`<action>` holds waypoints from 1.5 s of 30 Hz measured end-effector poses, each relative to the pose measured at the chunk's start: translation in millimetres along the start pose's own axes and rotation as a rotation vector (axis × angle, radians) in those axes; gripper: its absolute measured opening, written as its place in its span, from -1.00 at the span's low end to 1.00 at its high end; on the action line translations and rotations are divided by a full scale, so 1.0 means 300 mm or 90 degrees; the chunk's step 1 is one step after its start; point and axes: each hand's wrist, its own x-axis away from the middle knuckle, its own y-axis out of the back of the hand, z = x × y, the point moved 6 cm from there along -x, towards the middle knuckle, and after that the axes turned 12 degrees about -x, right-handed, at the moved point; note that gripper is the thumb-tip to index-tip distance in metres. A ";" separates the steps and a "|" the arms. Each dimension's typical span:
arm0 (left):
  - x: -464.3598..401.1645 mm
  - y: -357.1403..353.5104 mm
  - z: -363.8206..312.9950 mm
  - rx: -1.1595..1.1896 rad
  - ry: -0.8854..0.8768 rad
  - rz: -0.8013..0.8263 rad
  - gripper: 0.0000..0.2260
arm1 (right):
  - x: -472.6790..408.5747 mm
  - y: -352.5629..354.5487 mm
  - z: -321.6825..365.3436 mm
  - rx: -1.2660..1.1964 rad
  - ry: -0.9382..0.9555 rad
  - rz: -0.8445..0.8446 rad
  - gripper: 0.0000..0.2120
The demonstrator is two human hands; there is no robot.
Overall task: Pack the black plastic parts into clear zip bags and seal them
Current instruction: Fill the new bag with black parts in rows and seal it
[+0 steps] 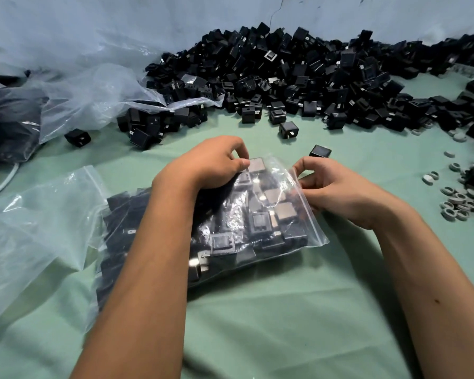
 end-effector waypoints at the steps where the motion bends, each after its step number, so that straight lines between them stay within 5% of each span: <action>1: 0.000 -0.001 -0.001 0.005 0.001 -0.001 -0.89 | -0.002 0.002 -0.002 0.004 -0.007 -0.005 -0.81; 13: -0.015 -0.009 -0.041 0.013 0.013 -0.038 -0.88 | -0.007 -0.019 0.005 0.063 0.023 0.059 -0.88; 19: -0.020 -0.015 -0.043 0.014 0.069 -0.069 -0.96 | -0.030 0.019 0.003 0.056 0.081 -0.089 -0.79; 27: -0.030 -0.034 -0.040 0.027 0.090 -0.096 -0.95 | -0.037 -0.011 -0.001 -0.005 0.119 -0.047 -0.79; 31: -0.028 -0.039 -0.066 0.039 0.032 -0.099 -0.81 | -0.041 -0.012 -0.006 0.005 0.121 -0.031 -0.76; 45: 0.049 -0.016 -0.230 -0.002 -0.181 -0.118 -0.80 | 0.002 0.010 0.015 -0.016 0.061 -0.016 -0.86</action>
